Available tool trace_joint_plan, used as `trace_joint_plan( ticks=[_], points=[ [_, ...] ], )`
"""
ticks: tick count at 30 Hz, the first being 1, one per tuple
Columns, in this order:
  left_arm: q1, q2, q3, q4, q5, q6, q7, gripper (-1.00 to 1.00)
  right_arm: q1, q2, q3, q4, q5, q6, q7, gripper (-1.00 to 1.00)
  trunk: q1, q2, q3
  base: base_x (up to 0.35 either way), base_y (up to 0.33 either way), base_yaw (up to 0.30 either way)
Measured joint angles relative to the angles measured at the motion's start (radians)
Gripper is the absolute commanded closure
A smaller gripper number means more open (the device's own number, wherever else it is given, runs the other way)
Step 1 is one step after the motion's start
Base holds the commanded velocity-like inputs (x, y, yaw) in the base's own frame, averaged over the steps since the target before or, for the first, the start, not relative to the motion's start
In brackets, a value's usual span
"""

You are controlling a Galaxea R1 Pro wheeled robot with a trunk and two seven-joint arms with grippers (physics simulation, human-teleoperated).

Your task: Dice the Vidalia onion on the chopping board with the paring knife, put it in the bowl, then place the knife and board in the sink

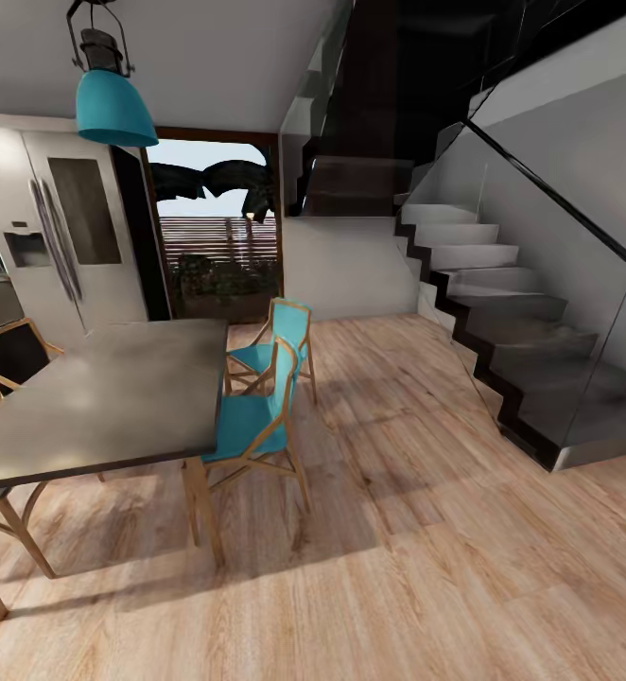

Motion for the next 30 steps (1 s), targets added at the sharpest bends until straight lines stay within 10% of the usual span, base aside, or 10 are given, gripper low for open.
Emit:
trace_joint_plan(
  ticks=[9, 30],
  points=[
    [0.003, 0.011, -0.002, 0.001, -0.001, -0.002, 0.000, -1.00, -0.017, 0.041, 0.006, -0.023, 0.001, -0.003, 0.000, -1.00, 0.000, 0.000, 0.000, 0.000, 0.000, 0.000],
    [0.003, 0.011, -0.001, 0.001, -0.001, -0.001, 0.000, -1.00, -0.016, 0.042, 0.003, -0.024, 0.000, -0.047, -0.002, -1.00, 0.000, 0.000, 0.000, 0.000, 0.000, 0.000]
  ],
)
